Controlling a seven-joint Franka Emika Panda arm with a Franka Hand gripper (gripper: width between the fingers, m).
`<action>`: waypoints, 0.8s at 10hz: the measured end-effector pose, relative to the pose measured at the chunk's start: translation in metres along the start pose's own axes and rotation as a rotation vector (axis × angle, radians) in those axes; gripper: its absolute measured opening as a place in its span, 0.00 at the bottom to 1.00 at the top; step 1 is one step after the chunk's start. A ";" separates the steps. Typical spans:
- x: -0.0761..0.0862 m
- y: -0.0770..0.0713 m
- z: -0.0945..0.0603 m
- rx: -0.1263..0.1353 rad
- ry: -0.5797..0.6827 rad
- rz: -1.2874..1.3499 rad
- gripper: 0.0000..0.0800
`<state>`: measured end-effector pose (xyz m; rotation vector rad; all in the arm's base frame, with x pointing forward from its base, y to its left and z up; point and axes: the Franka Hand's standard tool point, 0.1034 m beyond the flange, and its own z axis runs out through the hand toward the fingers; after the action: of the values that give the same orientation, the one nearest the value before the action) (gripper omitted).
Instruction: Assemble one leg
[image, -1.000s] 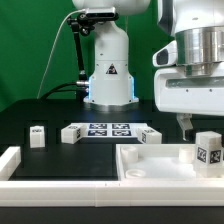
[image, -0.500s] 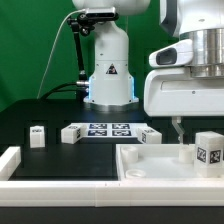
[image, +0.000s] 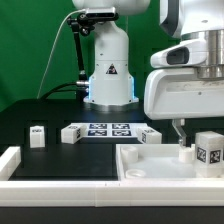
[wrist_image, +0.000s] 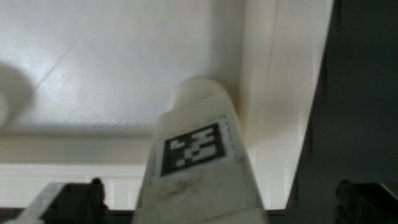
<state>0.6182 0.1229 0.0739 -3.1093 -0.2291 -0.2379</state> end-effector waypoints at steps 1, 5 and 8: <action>0.000 0.001 0.000 -0.008 -0.001 -0.056 0.81; 0.000 0.002 0.000 -0.008 -0.001 -0.044 0.65; 0.000 0.003 0.000 -0.008 -0.001 -0.029 0.36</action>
Offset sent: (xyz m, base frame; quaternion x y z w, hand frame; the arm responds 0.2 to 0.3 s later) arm 0.0000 0.0000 0.0000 0.0000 0.0000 0.0000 1.0000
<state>0.6187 0.1204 0.0738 -3.1162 -0.2734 -0.2389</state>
